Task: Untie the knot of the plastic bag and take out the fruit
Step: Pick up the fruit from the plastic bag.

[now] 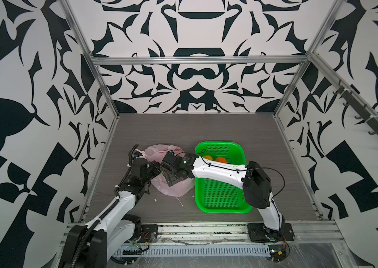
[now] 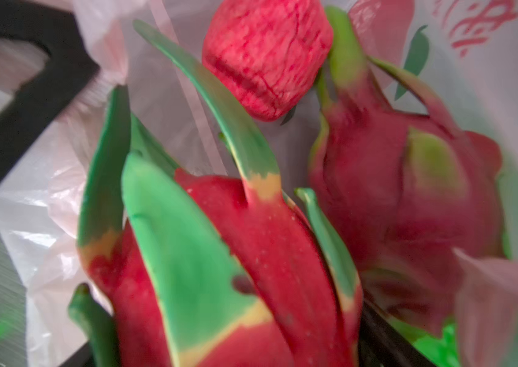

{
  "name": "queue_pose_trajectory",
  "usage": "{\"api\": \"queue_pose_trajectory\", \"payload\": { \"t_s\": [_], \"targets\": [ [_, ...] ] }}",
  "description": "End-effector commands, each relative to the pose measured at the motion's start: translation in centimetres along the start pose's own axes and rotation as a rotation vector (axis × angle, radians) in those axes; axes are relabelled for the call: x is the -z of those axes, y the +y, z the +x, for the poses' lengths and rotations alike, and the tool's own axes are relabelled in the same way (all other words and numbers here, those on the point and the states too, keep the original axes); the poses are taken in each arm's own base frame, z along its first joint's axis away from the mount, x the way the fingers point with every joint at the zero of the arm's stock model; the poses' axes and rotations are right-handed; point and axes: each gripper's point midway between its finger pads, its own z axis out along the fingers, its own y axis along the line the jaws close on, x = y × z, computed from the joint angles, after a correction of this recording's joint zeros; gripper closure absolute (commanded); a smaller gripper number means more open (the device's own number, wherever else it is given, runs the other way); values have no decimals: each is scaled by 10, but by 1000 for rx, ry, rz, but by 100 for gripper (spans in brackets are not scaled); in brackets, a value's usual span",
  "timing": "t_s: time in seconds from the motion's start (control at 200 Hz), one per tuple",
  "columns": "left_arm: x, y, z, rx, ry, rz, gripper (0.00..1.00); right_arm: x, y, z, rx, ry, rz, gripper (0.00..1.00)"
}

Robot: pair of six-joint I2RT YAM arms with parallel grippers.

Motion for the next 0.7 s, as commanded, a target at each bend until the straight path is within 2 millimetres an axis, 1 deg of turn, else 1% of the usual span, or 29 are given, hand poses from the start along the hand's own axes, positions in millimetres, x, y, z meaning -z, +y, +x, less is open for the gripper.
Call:
{"api": "queue_pose_trajectory", "payload": {
  "t_s": [0.0, 0.275, 0.51, 0.695],
  "targets": [
    [2, -1, -9, -13, -26, -13, 100, 40, -2, -29, -46, -137, -15, 100],
    [6, 6, -16, -11, -71, -59, 100, 45, -9, -28, -63, -153, -1, 100],
    [-1, 14, -18, -10, -80, -104, 100, 56, -12, -30, -70, -181, -14, 100],
    [-5, 11, -21, 5, -84, -93, 100, 64, -13, -30, -67, -195, -24, 100]
  ]
}}
